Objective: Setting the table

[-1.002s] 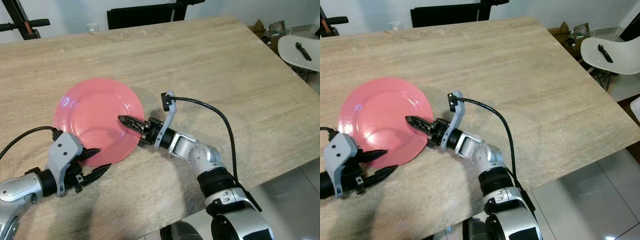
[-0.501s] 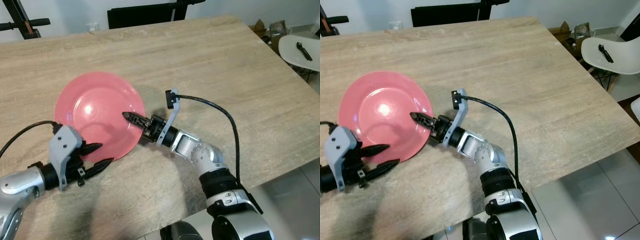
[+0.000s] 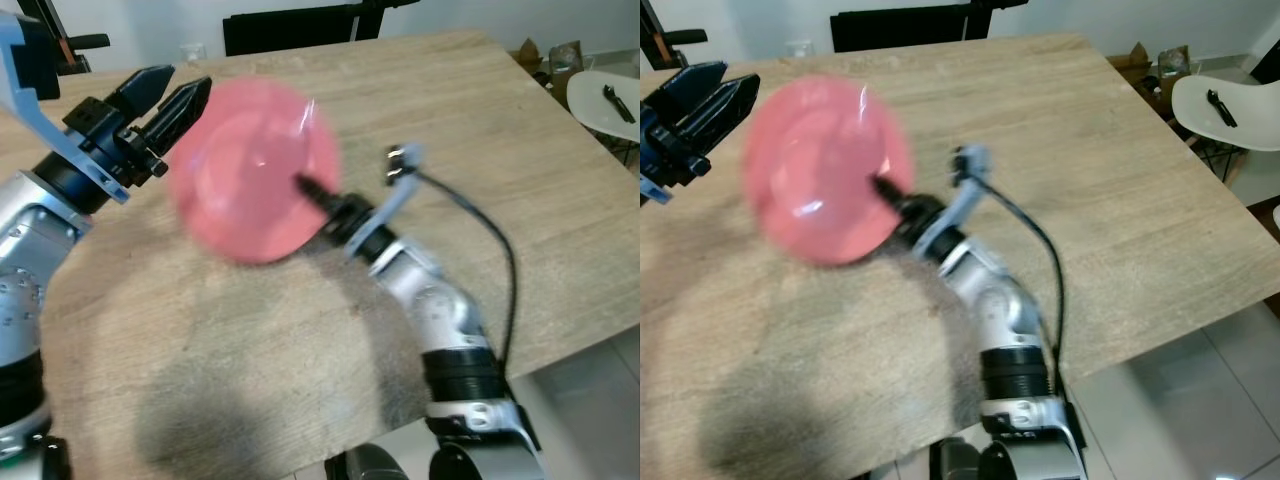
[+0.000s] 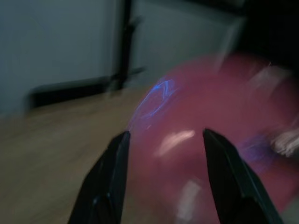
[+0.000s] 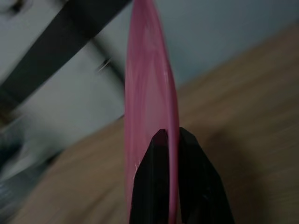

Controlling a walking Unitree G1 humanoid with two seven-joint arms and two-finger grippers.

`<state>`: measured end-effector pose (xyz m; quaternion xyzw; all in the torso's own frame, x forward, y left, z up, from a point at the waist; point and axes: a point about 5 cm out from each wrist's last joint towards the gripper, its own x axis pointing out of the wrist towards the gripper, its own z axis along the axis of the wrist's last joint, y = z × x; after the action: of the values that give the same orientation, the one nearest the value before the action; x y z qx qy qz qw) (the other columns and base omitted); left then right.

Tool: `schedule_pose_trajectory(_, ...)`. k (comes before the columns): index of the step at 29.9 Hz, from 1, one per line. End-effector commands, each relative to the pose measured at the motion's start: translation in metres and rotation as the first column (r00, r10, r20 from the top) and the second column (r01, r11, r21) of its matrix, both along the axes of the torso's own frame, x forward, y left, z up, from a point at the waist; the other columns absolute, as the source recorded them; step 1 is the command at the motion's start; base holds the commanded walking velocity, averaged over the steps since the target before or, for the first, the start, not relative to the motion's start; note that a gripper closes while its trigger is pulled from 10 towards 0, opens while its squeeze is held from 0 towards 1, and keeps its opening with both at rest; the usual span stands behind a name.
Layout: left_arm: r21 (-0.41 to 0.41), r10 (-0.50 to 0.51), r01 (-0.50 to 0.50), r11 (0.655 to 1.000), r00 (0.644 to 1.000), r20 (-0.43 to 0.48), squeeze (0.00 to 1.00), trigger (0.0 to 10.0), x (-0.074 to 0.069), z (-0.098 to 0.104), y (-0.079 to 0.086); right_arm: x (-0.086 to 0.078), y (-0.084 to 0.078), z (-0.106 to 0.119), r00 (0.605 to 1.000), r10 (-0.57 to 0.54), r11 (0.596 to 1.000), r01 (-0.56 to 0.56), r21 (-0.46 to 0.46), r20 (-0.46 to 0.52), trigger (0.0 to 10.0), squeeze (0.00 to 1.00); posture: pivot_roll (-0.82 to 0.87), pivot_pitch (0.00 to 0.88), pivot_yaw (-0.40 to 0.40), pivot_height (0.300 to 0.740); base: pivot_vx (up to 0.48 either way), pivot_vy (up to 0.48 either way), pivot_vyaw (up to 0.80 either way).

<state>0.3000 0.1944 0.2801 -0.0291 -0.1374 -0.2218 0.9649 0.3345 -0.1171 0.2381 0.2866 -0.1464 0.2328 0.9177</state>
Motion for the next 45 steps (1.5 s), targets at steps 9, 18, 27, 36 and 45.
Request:
schedule_pose_trajectory(9,0.182,0.152,-0.136,0.974,0.985,-0.076,0.00,10.0,0.014,-0.035,-0.037,-0.032,-0.053,0.028,0.861,-0.465,0.845,0.501,-0.187,0.206,10.0,0.00,-0.09,0.104,0.070,0.740,0.000,0.000,0.00)
schedule_pose_trajectory(18,0.152,0.154,-0.148,0.977,0.988,-0.029,0.00,10.0,0.020,-0.030,-0.056,-0.041,-0.063,0.020,0.803,-0.569,0.785,0.595,-0.172,0.176,10.0,0.00,-0.10,0.090,0.082,0.740,0.000,0.000,0.00)
schedule_pose_trajectory(27,0.124,0.187,-0.184,0.975,0.982,-0.019,0.00,10.0,0.022,-0.033,-0.061,-0.034,-0.059,0.017,0.809,-0.567,0.787,0.587,-0.187,0.155,10.0,0.00,-0.11,0.073,0.061,0.740,0.000,0.000,0.00)
schedule_pose_trajectory(36,0.121,0.219,-0.216,0.969,0.975,-0.018,0.00,10.0,0.023,-0.038,-0.059,-0.029,-0.056,0.012,0.819,-0.556,0.792,0.573,-0.209,0.140,10.0,0.00,-0.11,0.060,0.050,0.740,0.000,0.000,0.00)
schedule_pose_trajectory(45,0.111,0.229,-0.226,0.968,0.973,-0.017,0.00,10.0,0.025,-0.039,-0.060,-0.028,-0.055,0.007,0.821,-0.555,0.792,0.570,-0.219,0.132,10.0,0.00,-0.11,0.052,0.053,0.740,0.000,0.000,0.00)
